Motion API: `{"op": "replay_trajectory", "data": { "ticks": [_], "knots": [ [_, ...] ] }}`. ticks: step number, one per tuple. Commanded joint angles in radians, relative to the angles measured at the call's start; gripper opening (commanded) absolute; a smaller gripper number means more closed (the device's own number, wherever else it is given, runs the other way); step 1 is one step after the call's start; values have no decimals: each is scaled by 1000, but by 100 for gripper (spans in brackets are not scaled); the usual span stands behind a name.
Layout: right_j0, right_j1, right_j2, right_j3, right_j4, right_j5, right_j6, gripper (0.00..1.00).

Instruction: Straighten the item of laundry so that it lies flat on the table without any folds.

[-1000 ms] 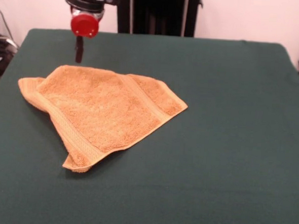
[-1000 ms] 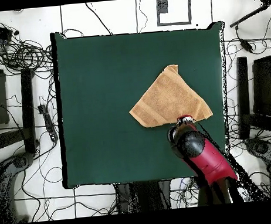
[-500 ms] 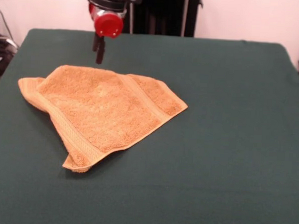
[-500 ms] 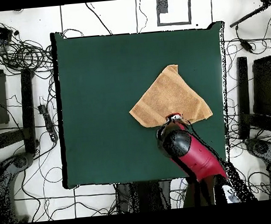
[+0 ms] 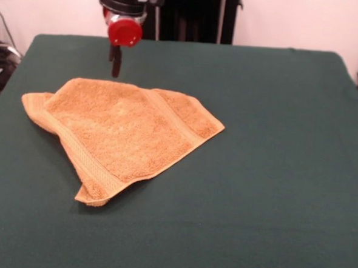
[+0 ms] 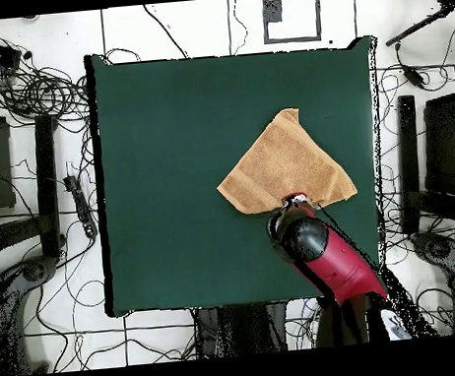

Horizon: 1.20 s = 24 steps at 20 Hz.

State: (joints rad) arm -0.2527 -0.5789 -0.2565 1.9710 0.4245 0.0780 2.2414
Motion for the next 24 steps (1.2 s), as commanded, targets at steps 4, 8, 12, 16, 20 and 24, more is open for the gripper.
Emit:
{"op": "replay_trajectory", "data": {
  "ticks": [4,8,12,16,20,24],
  "knots": [
    [-48,137,132,-71,-29,-18,101,100],
    [-27,140,110,-76,-25,-23,116,100],
    [-18,136,100,-77,-23,-14,118,100],
    [2,127,78,-74,-17,-6,133,100],
    [6,127,76,-81,-16,-1,131,100],
    [23,119,48,-97,-13,42,121,100]
  ]
}}
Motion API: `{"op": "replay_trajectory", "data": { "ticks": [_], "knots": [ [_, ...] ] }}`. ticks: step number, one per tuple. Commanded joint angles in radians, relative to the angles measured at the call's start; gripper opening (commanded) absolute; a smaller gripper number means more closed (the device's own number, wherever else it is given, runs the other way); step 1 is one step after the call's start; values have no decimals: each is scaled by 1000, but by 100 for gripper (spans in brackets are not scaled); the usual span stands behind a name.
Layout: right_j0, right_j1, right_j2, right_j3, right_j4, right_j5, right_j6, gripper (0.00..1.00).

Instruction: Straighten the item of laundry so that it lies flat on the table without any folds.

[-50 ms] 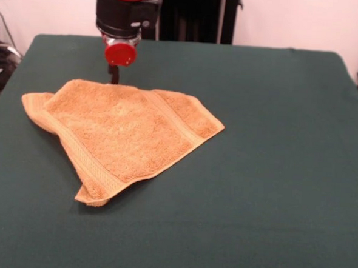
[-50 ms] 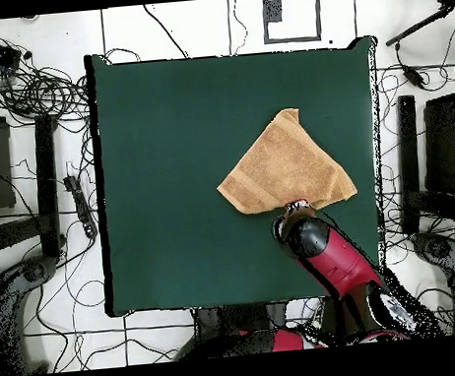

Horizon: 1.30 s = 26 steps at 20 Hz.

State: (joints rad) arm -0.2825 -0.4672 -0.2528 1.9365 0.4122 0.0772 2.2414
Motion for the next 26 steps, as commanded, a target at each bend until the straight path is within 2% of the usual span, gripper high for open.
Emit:
{"op": "replay_trajectory", "data": {
  "ticks": [1,9,16,26],
  "knots": [
    [53,8,44,-65,-1,47,119,100],
    [41,13,60,-67,-4,44,116,100],
    [85,3,2,-85,6,95,121,100],
    [79,-4,7,-85,0,99,113,100]
  ]
}}
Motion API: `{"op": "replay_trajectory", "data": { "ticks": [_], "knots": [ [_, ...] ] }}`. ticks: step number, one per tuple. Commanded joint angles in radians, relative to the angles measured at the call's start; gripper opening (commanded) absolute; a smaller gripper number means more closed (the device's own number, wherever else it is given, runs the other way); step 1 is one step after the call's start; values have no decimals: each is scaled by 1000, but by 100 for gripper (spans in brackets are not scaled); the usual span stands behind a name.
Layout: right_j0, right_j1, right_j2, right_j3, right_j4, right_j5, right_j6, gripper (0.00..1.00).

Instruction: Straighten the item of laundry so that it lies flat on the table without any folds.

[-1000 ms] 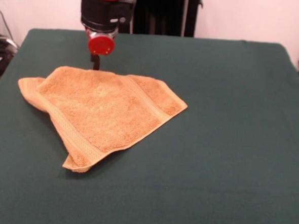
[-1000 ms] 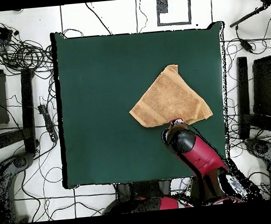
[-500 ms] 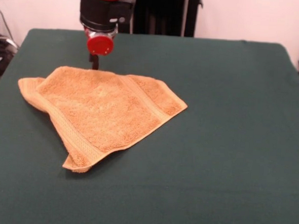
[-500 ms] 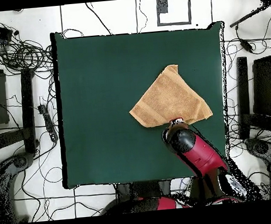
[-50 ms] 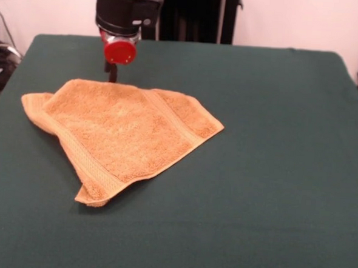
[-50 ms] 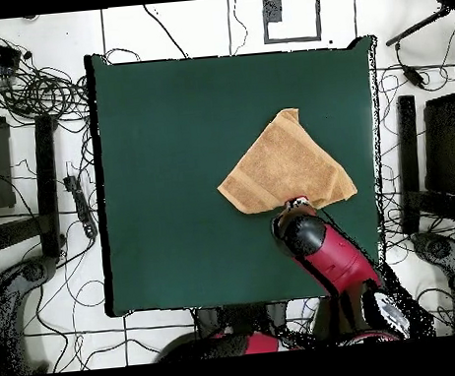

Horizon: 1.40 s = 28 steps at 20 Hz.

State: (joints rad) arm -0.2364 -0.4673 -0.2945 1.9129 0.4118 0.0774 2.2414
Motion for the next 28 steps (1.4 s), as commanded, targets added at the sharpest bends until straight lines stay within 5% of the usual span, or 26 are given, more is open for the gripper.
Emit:
{"op": "replay_trajectory", "data": {
  "ticks": [1,10,13,18,28],
  "knots": [
    [34,-6,45,-63,-1,102,112,100],
    [55,-68,14,-130,-18,273,88,100],
    [-16,-93,139,-97,-9,189,81,100],
    [6,-107,109,-120,-12,235,92,100],
    [-55,-72,196,-96,-42,102,80,100]
  ]
}}
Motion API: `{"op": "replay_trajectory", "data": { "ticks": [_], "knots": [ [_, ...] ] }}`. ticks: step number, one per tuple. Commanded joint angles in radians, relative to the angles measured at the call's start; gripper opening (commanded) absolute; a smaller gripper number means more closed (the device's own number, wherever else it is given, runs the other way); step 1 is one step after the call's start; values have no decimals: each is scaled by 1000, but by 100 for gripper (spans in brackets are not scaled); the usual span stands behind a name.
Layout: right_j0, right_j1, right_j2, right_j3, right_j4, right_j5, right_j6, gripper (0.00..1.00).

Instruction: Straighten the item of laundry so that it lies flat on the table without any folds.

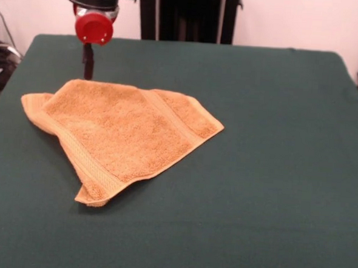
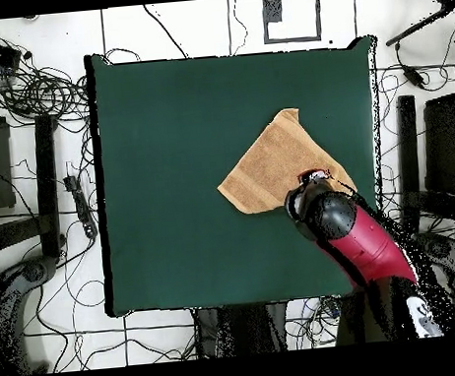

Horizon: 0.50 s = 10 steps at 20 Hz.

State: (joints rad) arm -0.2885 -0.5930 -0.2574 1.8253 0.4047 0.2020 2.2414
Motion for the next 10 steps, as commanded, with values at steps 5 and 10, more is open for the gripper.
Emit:
{"op": "replay_trajectory", "data": {
  "ticks": [5,10],
  "knots": [
    [0,62,151,-19,-40,-15,80,100],
    [-11,68,163,-19,-45,0,75,100]
  ]
}}
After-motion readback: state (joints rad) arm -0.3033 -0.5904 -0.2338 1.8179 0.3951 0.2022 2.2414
